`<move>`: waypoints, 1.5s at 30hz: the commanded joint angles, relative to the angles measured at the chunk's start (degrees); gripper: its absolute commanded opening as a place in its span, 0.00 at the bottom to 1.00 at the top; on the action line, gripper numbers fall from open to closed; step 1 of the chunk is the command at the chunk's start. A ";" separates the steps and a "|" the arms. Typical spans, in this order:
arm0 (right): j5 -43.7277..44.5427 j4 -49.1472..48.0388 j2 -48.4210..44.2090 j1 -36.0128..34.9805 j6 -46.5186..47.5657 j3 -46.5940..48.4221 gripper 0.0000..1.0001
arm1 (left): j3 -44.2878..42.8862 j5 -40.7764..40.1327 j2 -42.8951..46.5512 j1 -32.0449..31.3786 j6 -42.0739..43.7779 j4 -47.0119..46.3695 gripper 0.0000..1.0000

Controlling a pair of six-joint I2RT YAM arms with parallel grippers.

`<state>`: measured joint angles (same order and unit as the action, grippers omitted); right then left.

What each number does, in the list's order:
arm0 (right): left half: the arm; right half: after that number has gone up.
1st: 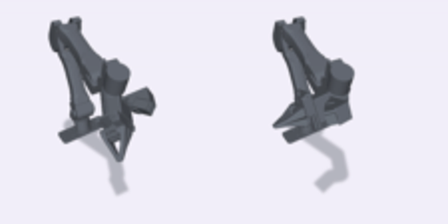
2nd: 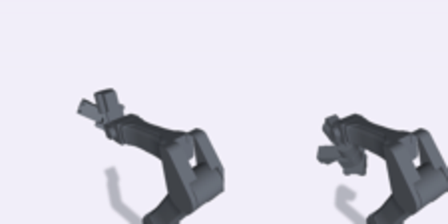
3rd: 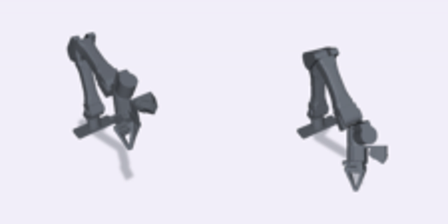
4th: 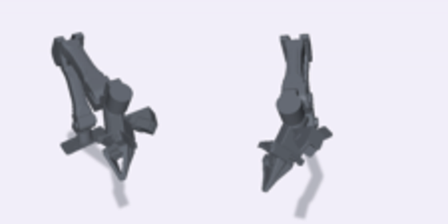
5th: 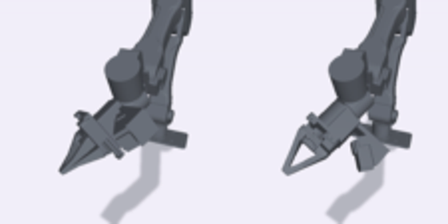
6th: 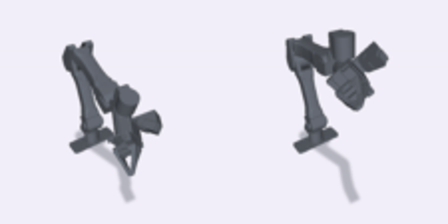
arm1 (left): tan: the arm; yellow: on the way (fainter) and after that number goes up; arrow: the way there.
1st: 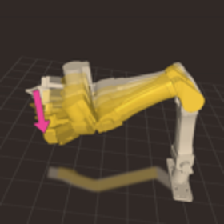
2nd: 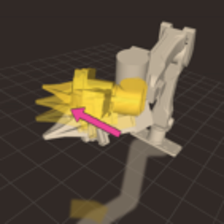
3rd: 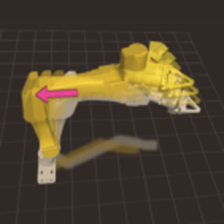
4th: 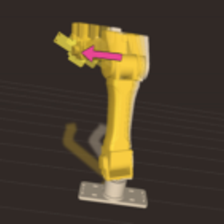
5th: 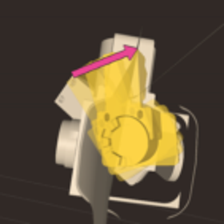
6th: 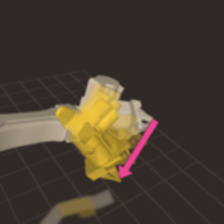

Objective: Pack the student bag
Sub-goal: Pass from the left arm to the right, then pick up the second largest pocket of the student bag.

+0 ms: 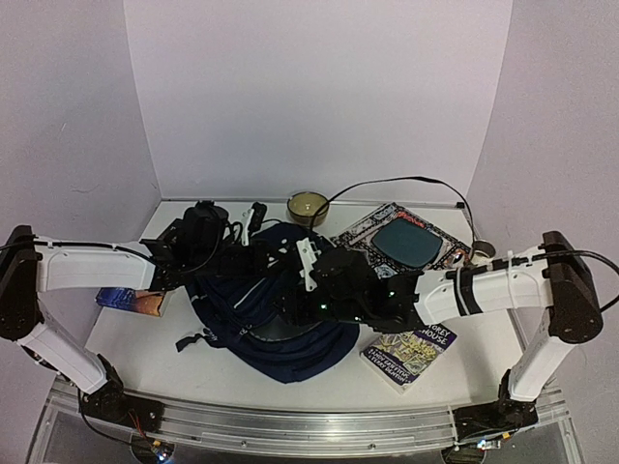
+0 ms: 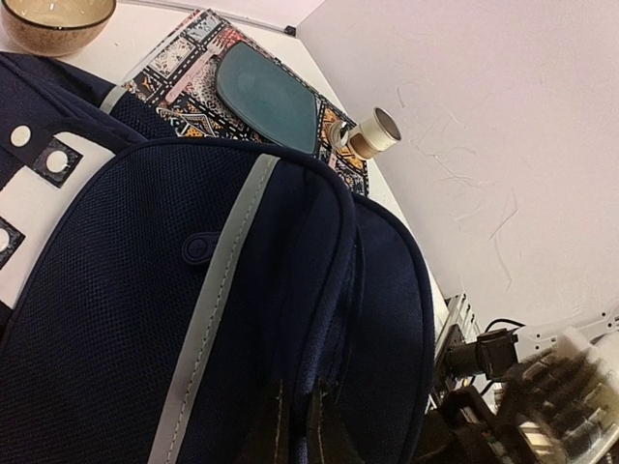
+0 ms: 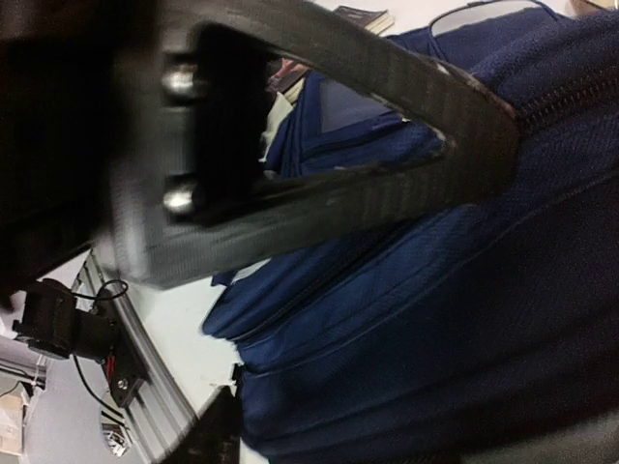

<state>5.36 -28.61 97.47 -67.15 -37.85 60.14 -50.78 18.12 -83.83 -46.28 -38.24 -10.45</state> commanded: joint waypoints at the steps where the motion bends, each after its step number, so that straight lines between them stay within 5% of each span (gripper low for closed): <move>1: -2.04 -2.97 0.44 1.21 -2.11 3.15 0.28 | -2.36 -1.10 2.89 0.48 2.51 -5.70 0.09; 7: -1.91 -3.07 -0.92 1.88 -1.42 5.21 0.00 | 1.19 -8.26 8.44 0.52 7.15 -0.26 0.35; 13: -1.01 -2.66 -2.21 2.85 -0.19 7.78 0.00 | 6.53 -14.67 16.29 0.46 10.76 6.85 0.47; 31: -0.11 0.39 -2.26 3.99 3.31 15.19 0.00 | 27.60 -8.52 34.86 0.19 9.51 6.71 0.50; 45: -1.49 0.43 -2.72 4.03 4.19 16.21 0.00 | 34.77 -3.69 27.89 -3.02 14.33 -10.05 0.45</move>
<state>2.55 -20.69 98.26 -63.40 -36.14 71.33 -16.19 12.05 -53.51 -48.42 -26.63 -11.50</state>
